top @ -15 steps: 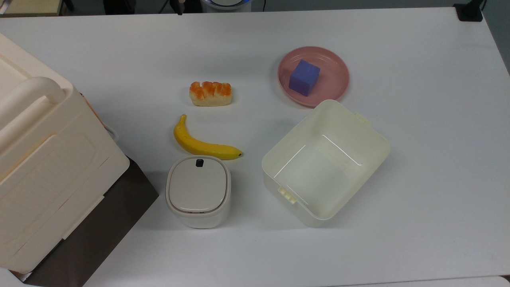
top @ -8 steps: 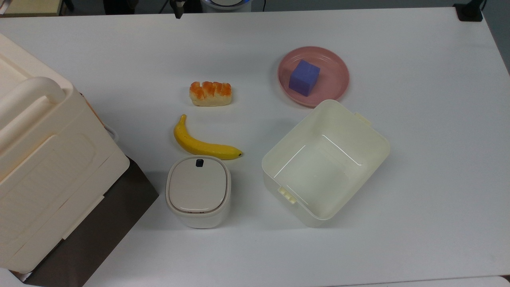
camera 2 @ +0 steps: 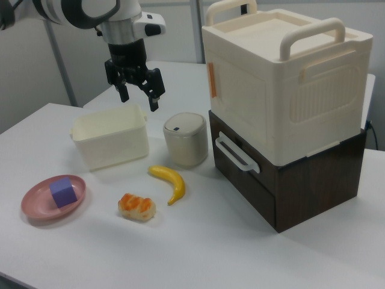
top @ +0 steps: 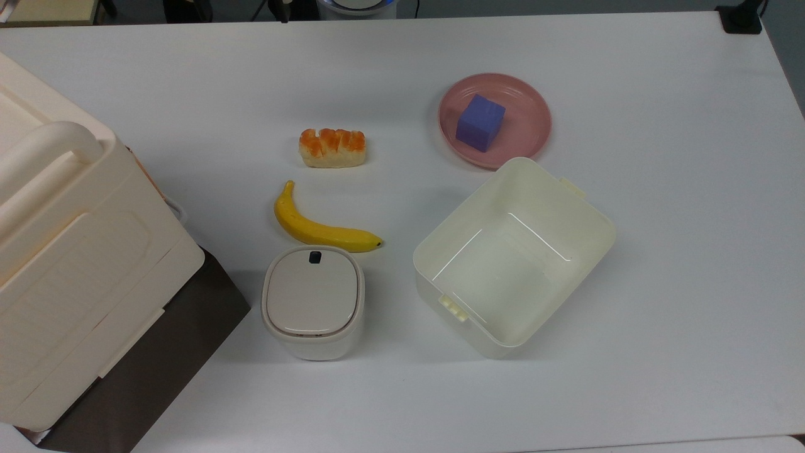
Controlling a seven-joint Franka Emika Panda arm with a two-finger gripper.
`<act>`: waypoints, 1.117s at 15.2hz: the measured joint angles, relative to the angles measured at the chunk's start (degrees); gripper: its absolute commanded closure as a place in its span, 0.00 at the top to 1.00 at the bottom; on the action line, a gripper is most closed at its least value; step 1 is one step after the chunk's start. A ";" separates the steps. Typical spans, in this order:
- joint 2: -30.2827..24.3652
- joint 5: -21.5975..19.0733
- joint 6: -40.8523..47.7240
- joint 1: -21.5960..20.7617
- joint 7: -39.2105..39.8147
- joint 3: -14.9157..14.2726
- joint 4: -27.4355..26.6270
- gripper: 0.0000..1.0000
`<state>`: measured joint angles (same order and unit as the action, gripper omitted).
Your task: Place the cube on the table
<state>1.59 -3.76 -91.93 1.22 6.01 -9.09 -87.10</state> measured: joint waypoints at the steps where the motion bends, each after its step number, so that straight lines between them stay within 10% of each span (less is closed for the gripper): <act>1: 0.00 0.00 0.20 0.01 0.42 -0.06 0.00 1.00; 11: 0.09 0.71 2.86 -0.29 1.24 0.81 -0.58 1.00; 17: 0.42 1.87 3.08 -0.47 1.30 7.10 -4.88 1.00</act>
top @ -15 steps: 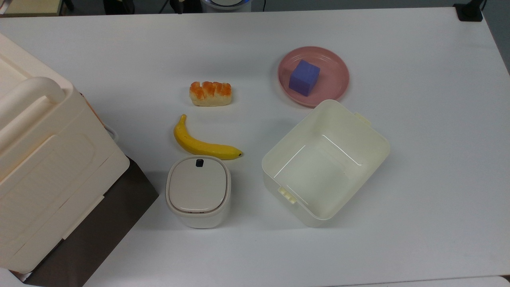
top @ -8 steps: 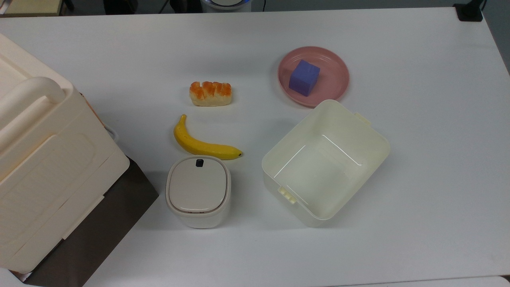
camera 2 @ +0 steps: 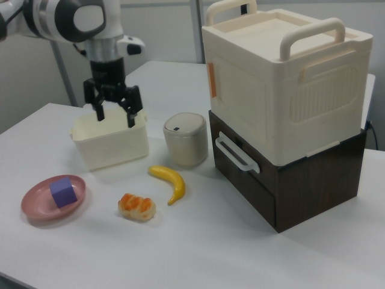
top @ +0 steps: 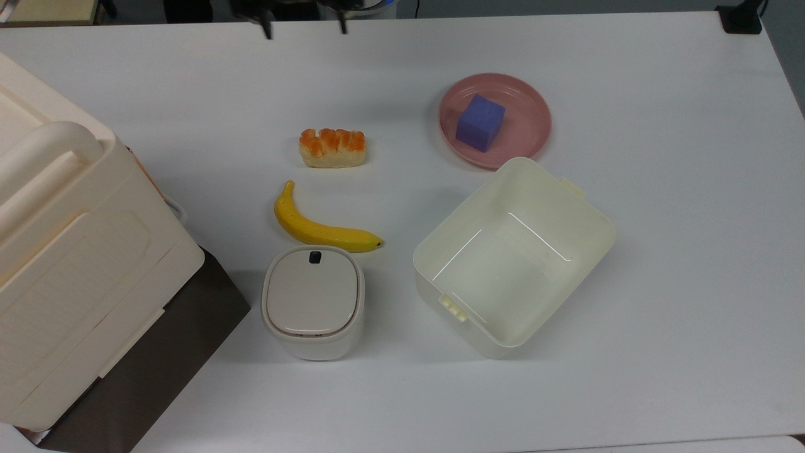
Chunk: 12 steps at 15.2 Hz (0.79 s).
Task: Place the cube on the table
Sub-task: 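Move the gripper over the purple cube on the pink plate and lower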
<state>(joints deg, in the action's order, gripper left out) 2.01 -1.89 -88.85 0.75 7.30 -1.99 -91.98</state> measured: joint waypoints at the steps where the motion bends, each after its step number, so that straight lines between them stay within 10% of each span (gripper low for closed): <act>1: 0.19 0.07 0.00 -0.07 -0.92 1.73 -0.99 1.00; 12: 3.14 5.20 -14.80 -1.47 -26.08 20.80 -12.80 1.00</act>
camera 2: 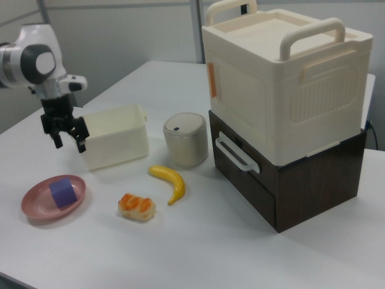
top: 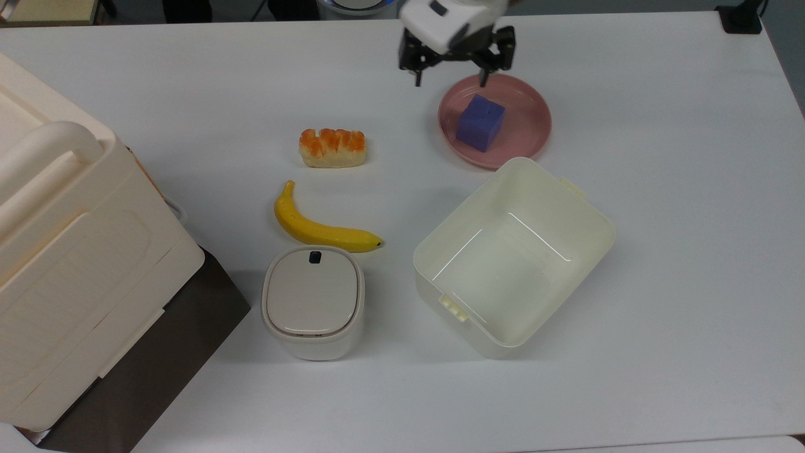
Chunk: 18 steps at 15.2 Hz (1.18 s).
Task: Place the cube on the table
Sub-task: 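Move the gripper over the purple cube on the pink plate and lower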
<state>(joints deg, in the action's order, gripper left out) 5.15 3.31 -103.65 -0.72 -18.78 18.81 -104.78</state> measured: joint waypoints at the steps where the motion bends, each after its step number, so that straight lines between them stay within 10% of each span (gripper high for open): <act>1: 0.61 1.07 -1.10 -0.54 -1.85 0.77 -0.83 1.00; 9: 7.45 12.03 -7.19 -5.56 -16.79 2.96 -7.32 1.00; 18: 7.78 12.68 -7.24 -6.10 -18.76 4.00 -7.05 1.00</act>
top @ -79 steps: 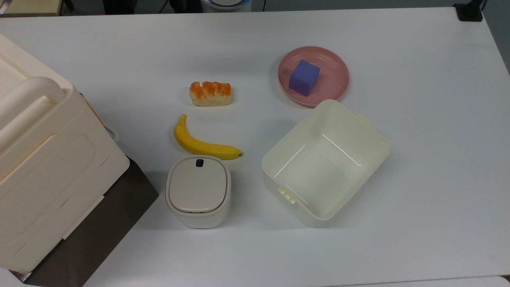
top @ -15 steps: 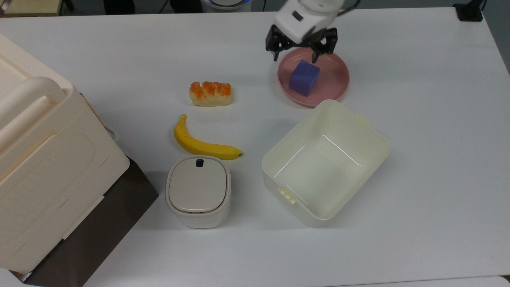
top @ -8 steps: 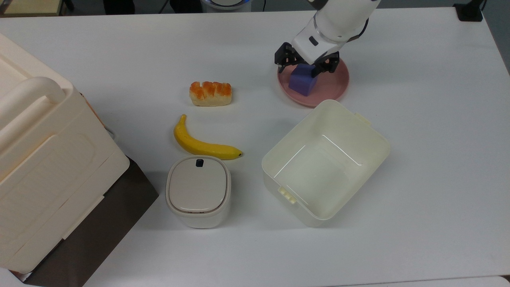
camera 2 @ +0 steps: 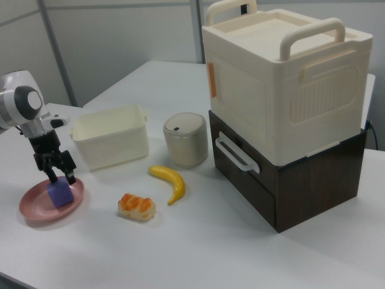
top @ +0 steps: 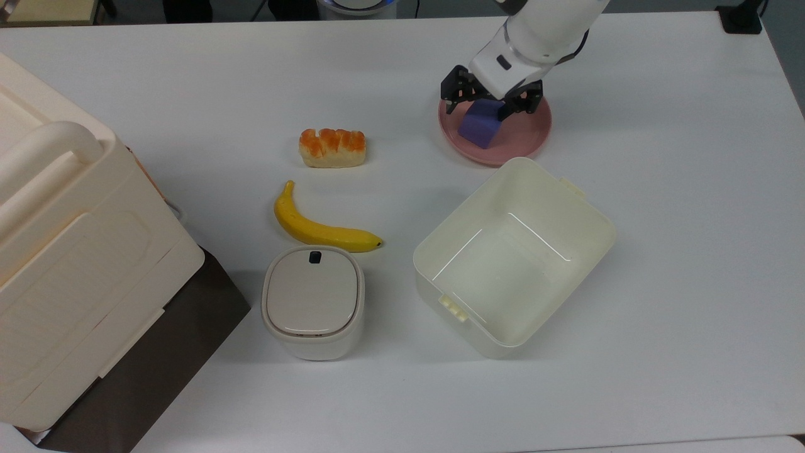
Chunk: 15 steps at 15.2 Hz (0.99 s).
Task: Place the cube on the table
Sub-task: 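Move the gripper over the purple cube on the pink plate and lower, then close the gripper on the purple cube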
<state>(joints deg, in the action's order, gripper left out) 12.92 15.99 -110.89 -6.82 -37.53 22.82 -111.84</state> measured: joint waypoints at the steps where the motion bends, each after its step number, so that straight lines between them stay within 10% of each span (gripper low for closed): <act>1: -0.64 0.00 0.00 0.01 -0.02 0.04 0.00 1.00; 15: 1.24 0.00 0.00 0.56 -8.34 4.14 -0.45 1.00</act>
<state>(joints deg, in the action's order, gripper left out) 14.16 15.99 -110.89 -6.26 -45.87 26.96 -112.29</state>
